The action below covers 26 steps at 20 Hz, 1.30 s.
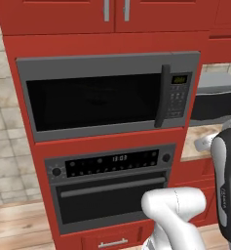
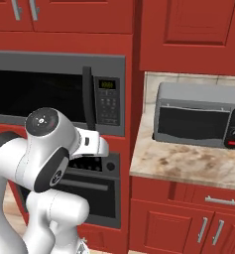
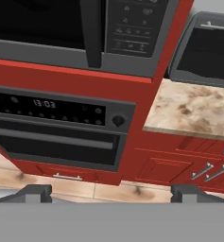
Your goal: The microwave is finished heating the shrimp and lettuce. Take the bowl containing the food and place it on the dining counter.
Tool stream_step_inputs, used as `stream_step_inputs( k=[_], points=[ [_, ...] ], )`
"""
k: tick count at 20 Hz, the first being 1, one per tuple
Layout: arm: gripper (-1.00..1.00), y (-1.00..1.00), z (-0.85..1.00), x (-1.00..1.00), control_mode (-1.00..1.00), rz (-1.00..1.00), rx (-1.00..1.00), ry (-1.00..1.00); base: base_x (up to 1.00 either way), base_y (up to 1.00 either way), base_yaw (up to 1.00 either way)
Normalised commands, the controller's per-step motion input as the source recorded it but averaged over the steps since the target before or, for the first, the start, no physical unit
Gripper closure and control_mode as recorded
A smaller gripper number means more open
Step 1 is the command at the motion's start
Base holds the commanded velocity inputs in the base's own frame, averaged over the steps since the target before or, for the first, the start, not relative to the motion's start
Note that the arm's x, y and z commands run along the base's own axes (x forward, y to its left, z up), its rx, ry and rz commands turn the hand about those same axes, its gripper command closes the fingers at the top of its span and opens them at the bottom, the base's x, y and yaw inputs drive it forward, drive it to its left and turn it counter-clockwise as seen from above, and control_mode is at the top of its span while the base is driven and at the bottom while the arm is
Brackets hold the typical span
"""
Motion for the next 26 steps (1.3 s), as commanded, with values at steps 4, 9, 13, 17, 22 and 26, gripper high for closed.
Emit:
stream_step_inputs(
  k=[4,9,13,17,22,26],
  points=[
    [-1.00,0.00,0.00,0.00,1.00,0.00,0.00,0.00,-0.13,0.28,0.00],
    [-1.00,0.00,0.00,0.00,1.00,0.00,0.00,0.00,-0.38,0.09,0.00],
    [-1.00,0.00,0.00,0.00,1.00,0.00,0.00,0.00,-0.33,0.00,0.00],
    [-1.00,0.00,0.00,0.00,-1.00,0.00,0.00,0.00,0.00,0.00,0.00],
    [-1.00,0.00,0.00,0.00,-1.00,0.00,0.00,0.00,0.00,0.00,0.00],
    [-1.00,0.03,0.10,0.16,-1.00,-0.01,0.00,-0.13,0.00,0.00,0.00]
  ],
)
